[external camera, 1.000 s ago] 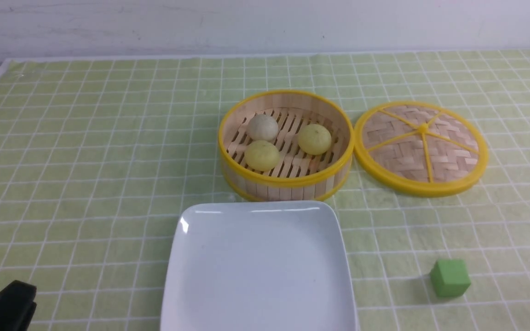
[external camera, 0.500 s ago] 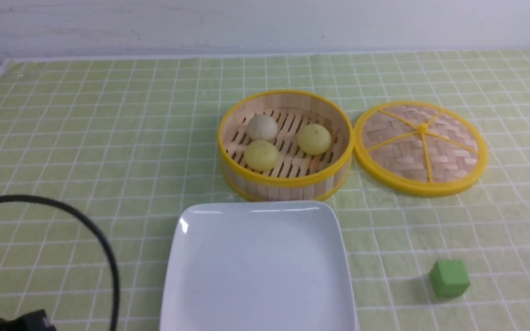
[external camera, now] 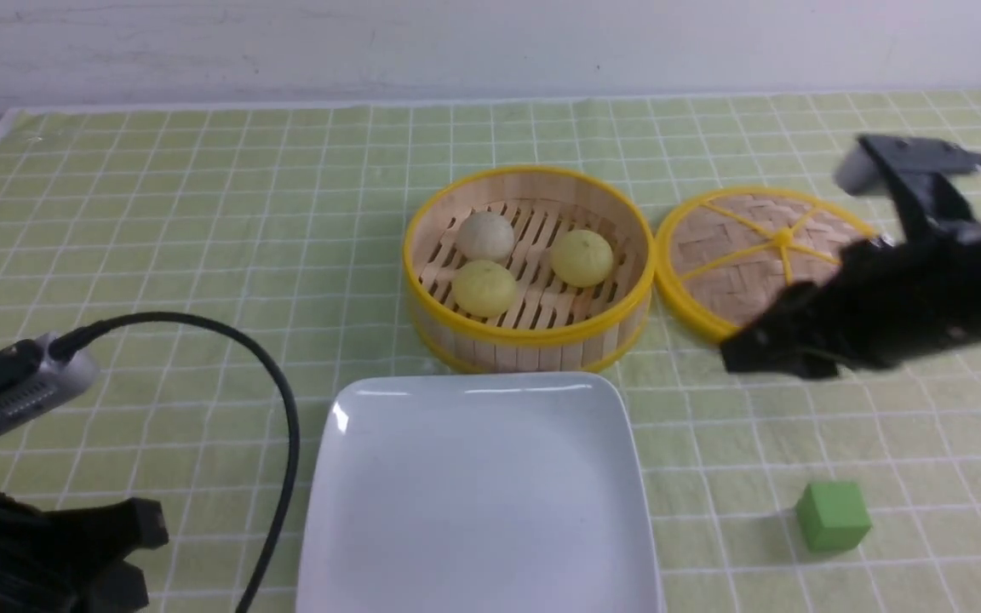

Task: Put the steamed buns into the plate on the green tablecloth.
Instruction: 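Reach toward a bun in the bamboo steamer with the right gripper, then move the steamed bun from the bamboo steamer onto the white plate with the right gripper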

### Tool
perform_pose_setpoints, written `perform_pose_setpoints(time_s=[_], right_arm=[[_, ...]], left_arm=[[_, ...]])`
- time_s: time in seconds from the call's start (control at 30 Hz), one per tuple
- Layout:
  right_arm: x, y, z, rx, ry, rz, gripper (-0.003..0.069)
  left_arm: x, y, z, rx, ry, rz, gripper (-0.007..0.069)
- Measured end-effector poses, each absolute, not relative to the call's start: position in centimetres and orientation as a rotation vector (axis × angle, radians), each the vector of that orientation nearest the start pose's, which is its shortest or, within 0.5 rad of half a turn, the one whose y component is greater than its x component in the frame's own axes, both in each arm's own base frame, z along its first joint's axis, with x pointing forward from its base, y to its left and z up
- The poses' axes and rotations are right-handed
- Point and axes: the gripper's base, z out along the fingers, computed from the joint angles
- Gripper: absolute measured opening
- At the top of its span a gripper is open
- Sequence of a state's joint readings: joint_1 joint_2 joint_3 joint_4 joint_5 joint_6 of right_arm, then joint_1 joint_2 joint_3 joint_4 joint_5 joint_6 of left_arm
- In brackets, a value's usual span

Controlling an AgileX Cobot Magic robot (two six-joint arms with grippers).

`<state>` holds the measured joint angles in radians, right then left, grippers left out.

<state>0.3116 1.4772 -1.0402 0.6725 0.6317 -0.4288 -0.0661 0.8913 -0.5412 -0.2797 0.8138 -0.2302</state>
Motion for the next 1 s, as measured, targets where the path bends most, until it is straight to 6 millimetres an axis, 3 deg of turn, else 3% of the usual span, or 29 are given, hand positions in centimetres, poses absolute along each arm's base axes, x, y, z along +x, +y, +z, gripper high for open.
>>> perform_pose_setpoints(time_s=[0.07,0.1,0.13,0.3,0.33,0.37,0.43,0.53,0.6,0.67,0.77,0.8,0.83,0.87,0.9,0.93,1.0], right_arm=[[32.2,14.7,28.1,-0.424,2.389,0.641,0.0339],[32.4,14.8,27.7,-0.424,2.401,0.64,0.0339],[34.6,16.0,27.5,-0.443,2.388,0.638,0.0353],[40.6,18.8,25.5,-0.461,2.371,0.628,0.0362],[40.7,18.8,25.0,-0.464,2.382,0.625,0.0362],[42.7,19.4,23.9,-0.456,2.397,0.6,0.0362],[43.7,19.7,23.5,-0.441,2.402,0.581,0.0362],[46.4,20.0,21.0,-0.437,2.46,0.467,0.0358],[47.4,20.2,20.0,-0.426,2.488,0.401,0.0322],[47.9,20.3,19.4,-0.423,2.499,0.35,0.0248],[47.7,20.7,20.2,-0.45,2.502,0.317,0.011],[46.9,21.0,21.3,-0.492,2.517,0.293,0.0038],[46.5,21.1,22.0,-0.502,2.517,0.29,0.0027],[44.7,21.8,24.0,-0.567,2.552,0.275,0.0014],[44.3,21.8,24.7,-0.575,2.549,0.273,0.0015],[42.1,22.3,26.8,-0.626,2.572,0.273,0.0015],[38.7,23.1,28.7,-0.662,2.61,0.292,0.0015]], left_arm=[[14.5,-2.8,24.6,-0.406,2.616,-0.43,0.0046],[14.5,-2.8,24.5,-0.407,2.617,-0.43,0.0047],[14.5,-2.8,24.6,-0.407,2.613,-0.43,0.0052],[14.6,-2.8,24.6,-0.407,2.61,-0.43,0.0056],[14.6,-2.8,24.6,-0.407,2.61,-0.43,0.0056],[14.6,-2.8,24.6,-0.407,2.61,-0.43,0.006],[14.6,-2.8,24.6,-0.407,2.61,-0.43,0.0064],[14.6,-2.8,24.6,-0.407,2.61,-0.43,0.0071],[14.6,-2.8,24.6,-0.407,2.61,-0.43,0.0074],[14.6,-2.8,24.6,-0.407,2.61,-0.43,0.0076],[14.6,-2.8,24.6,-0.407,2.61,-0.43,0.008],[14.6,-2.8,24.6,-0.407,2.61,-0.43,0.0083],[14.6,-2.8,24.6,-0.407,2.61,-0.43,0.0085],[14.6,-2.8,24.6,-0.407,2.61,-0.43,0.0088],[14.6,-2.8,24.6,-0.407,2.61,-0.43,0.0088],[14.6,-2.8,24.6,-0.407,2.61,-0.43,0.009],[14.6,-2.8,24.6,-0.407,2.61,-0.43,0.0091]])
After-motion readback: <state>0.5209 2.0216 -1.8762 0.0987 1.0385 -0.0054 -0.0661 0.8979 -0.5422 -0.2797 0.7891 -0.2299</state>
